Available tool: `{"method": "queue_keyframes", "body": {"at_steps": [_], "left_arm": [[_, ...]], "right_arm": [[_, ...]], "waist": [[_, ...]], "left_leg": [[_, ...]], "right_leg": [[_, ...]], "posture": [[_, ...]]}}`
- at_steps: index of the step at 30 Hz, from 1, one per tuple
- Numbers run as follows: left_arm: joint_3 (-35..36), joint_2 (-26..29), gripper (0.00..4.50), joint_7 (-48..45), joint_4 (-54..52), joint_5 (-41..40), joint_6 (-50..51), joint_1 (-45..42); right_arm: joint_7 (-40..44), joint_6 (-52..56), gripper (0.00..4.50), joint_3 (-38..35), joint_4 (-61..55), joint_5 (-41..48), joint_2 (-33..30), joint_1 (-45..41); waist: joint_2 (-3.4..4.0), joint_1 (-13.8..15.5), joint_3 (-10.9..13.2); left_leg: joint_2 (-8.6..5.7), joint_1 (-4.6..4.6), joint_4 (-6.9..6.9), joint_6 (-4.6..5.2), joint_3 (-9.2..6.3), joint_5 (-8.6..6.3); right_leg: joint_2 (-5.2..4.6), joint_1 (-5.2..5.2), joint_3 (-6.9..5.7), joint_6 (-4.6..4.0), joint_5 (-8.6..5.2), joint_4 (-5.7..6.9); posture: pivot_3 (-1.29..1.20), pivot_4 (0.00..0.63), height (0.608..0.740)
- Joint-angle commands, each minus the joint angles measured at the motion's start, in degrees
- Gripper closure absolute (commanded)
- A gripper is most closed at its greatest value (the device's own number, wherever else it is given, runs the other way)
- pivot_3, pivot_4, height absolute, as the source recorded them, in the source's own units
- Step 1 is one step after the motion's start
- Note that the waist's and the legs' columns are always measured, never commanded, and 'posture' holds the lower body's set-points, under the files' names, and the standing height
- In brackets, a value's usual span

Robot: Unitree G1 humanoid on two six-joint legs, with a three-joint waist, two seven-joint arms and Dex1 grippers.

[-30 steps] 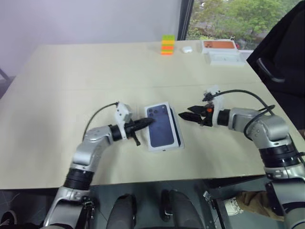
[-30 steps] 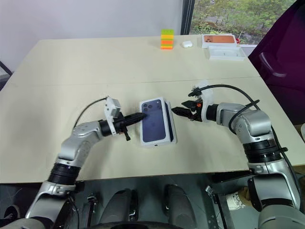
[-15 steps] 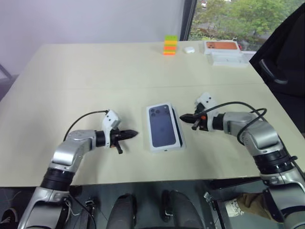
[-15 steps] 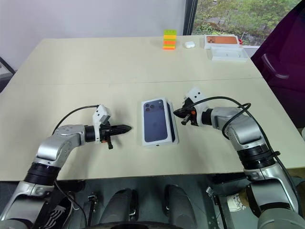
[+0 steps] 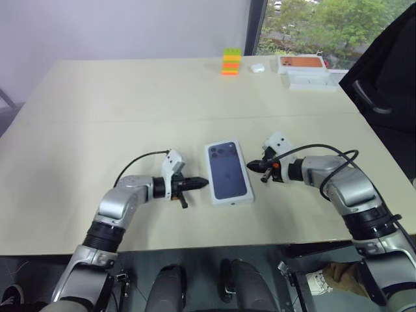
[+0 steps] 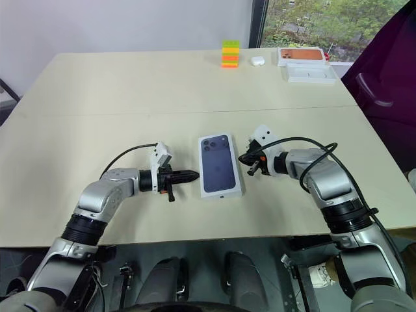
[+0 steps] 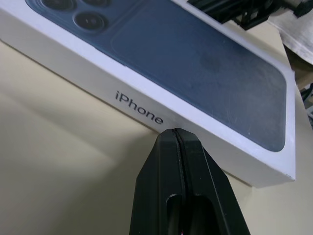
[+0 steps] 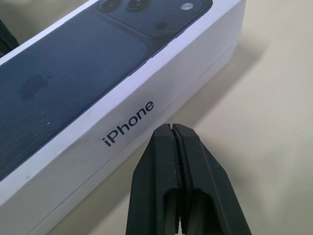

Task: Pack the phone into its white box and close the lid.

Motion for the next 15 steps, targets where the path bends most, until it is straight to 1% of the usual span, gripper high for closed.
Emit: {"method": "queue_keyframes", "body": {"at_steps": [1, 15], "left_arm": [[1.6, -0.7, 4.5, 0.7, -2.8, -1.4, 0.0, -0.9], [0.5, -1.6, 4.5, 1.8, -4.9, -1.0, -0.2, 0.3]], "right_arm": [[0.4, -1.3, 4.44, -1.8, -1.5, -0.8, 0.1, 0.1], [1.5, -3.6, 4.44, -1.3, -1.0, -4.0, -0.4, 0.1]], "waist": [[0.0, 0.0, 0.0], [0.0, 0.1, 0.0]], "left_leg": [[0.0, 0.0, 0.0, 0.0, 0.0, 0.0], [0.0, 0.0, 0.01, 0.0, 0.0, 0.0]], "right_leg": [[0.0, 0.0, 0.0, 0.0, 0.0, 0.0], [0.0, 0.01, -0.01, -0.01, 0.01, 0.01]], "posture": [[0.0, 0.15, 0.74], [0.0, 0.15, 0.74]]}}
